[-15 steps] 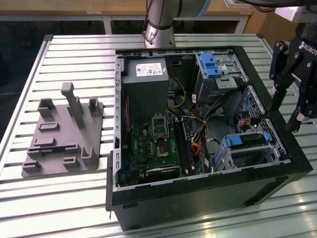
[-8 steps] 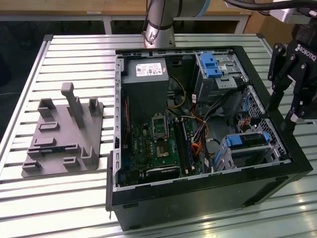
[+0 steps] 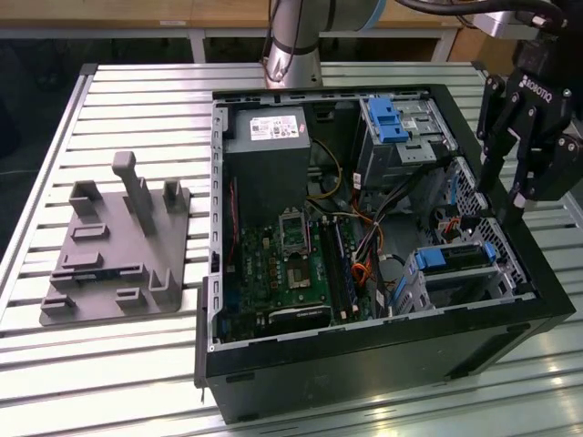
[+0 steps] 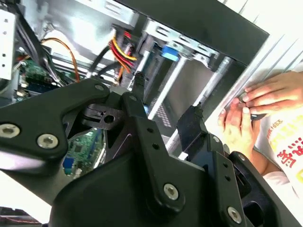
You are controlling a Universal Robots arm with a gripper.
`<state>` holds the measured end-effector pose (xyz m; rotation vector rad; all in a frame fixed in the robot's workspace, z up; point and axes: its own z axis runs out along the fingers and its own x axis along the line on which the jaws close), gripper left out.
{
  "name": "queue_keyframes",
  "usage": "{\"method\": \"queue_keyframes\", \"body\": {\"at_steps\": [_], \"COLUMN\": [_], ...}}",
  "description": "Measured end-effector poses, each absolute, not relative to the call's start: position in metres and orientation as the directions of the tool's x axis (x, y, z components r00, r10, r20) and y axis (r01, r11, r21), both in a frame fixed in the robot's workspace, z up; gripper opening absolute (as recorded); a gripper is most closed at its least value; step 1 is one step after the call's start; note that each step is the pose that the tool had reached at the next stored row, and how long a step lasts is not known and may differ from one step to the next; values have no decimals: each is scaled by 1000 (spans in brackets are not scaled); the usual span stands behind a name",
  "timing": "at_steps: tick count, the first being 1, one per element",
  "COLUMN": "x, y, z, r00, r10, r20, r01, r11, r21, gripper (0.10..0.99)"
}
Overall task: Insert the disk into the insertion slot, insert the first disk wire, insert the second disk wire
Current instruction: 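Insert the first disk wire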
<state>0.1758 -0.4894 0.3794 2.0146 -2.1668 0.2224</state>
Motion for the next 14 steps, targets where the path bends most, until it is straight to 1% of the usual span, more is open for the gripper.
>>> {"method": "queue_keyframes", "body": {"at_steps": [4,8,10,12,13,14], "x": [176,176,176,176,176,176], "y": [-479,-479,-479,-479,-479,-479], "z": [372,365,361,359,358,357], "r00": [-67,-48,-40,-36,-35,-35], "r10": [-971,-972,-973,-973,-973,-973], "r20": [229,229,229,229,229,229], "r01": [-997,-999,-999,-999,-999,-999], "r11": [71,52,43,39,38,38], "r21": [9,9,9,9,9,9], "gripper": [557,557,541,412,412,353]}}
